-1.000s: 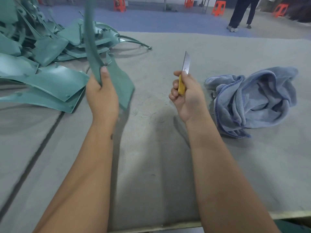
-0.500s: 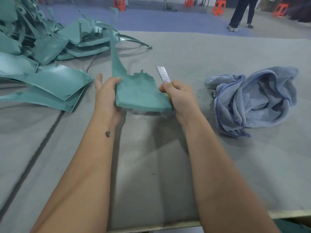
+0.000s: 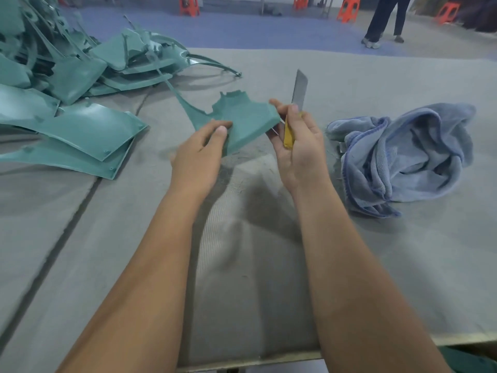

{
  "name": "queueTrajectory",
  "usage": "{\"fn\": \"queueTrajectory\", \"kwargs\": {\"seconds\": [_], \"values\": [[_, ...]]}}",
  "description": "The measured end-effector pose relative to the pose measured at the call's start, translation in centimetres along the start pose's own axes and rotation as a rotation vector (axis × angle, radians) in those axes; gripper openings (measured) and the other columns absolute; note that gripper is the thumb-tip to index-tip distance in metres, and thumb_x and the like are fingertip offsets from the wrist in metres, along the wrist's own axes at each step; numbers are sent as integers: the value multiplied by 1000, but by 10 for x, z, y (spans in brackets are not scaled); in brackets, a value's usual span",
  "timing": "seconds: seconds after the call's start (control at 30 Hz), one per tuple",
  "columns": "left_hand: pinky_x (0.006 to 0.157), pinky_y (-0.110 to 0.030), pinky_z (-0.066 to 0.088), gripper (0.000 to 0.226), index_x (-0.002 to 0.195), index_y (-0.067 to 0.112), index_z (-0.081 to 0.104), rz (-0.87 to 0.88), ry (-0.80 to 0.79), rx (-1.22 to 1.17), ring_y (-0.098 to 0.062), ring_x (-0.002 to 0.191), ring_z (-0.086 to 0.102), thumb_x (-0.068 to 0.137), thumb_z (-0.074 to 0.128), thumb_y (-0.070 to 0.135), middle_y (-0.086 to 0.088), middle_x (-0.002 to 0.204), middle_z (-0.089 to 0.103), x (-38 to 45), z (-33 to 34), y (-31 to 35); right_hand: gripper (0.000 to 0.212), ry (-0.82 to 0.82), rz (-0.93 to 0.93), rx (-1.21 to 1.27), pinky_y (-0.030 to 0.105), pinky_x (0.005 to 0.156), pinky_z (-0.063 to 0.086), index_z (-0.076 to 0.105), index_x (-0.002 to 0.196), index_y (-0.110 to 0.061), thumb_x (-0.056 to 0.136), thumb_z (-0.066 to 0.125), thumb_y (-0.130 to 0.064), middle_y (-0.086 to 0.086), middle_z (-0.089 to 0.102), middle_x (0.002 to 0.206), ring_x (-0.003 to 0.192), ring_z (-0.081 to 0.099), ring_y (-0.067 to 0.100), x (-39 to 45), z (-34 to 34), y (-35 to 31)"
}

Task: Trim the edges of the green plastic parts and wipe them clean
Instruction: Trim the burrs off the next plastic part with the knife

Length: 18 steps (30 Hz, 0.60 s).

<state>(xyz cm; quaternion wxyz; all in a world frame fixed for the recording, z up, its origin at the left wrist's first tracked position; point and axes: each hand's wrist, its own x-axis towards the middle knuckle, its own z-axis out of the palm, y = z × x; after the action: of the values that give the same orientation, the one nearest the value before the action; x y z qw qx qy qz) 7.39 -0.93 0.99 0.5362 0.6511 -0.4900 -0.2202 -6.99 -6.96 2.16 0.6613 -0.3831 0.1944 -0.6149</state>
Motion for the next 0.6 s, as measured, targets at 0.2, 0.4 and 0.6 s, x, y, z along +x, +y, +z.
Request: {"fn": "queueTrajectory", "kwargs": {"seconds": [0.2, 0.4, 0.6], "values": [[93, -17, 41, 33, 121, 60, 52, 46, -235, -107, 6, 112, 53, 98, 32, 49, 19, 123, 58, -5, 13, 0, 24, -254, 30, 27, 49, 109, 38, 56, 90, -11, 102, 38, -20, 10, 59, 129, 122, 56, 24, -5, 5, -3], [66, -27, 55, 33, 100, 28, 69, -190, -233, -440, -9, 77, 70, 77, 45, 27, 5, 90, 76, 4, 4, 8, 25, -296, 66, -39, 50, 110, 37, 56, 92, -11, 102, 36, -21, 12, 59, 129, 123, 56, 23, -5, 3, -5], [88, -48, 56, 68, 127, 11, 57, -326, -299, -908, -33, 105, 67, 96, 25, 62, -17, 116, 68, 0, -1, 7, 29, -302, 144, -246, 24, 78, 50, 62, 86, -12, 101, 39, -20, 11, 72, 100, 92, 68, 23, -10, 11, 0]]}}
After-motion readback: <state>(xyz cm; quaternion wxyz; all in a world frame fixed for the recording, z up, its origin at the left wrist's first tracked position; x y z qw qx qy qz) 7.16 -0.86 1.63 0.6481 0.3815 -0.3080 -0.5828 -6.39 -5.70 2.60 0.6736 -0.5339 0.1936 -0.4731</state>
